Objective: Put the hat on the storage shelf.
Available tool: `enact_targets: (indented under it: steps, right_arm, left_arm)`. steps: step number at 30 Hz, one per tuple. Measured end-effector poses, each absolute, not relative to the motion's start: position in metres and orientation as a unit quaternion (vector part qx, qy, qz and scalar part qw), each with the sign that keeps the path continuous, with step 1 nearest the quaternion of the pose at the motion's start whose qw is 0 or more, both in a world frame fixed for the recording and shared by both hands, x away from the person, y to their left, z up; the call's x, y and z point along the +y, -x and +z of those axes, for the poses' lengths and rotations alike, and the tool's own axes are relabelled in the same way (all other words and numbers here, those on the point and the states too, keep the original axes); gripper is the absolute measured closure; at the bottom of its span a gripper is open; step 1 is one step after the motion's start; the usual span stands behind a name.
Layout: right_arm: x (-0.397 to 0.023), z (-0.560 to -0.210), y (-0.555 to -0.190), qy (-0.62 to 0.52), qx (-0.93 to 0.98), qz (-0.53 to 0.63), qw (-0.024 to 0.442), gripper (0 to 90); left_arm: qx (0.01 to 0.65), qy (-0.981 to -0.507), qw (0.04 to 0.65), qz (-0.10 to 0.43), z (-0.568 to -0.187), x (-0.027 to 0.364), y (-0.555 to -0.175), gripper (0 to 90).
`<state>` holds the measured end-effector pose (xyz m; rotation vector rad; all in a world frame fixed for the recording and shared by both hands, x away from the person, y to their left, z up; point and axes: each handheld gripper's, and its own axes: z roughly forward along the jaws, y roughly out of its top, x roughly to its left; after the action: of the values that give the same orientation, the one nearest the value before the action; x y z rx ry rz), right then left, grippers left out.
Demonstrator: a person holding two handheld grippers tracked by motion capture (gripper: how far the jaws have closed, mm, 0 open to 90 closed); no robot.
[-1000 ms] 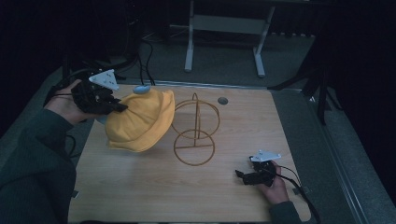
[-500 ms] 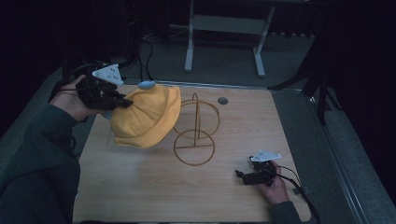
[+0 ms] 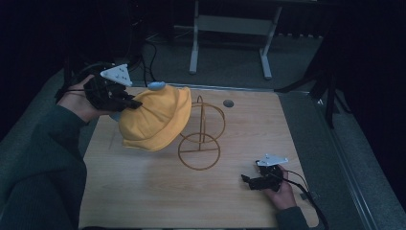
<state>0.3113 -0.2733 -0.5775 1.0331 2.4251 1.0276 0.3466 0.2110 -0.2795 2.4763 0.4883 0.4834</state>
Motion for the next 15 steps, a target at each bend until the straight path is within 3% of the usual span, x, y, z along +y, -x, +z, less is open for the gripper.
enact_targets:
  steps: [15]
  right_arm:
    - [-0.273,-0.578,-0.311,-0.362,0.846,0.359,0.155,11.9]
  left_arm:
    - [0.176,-0.923,0.289,0.182,-0.277,0.200,-0.349,83.4]
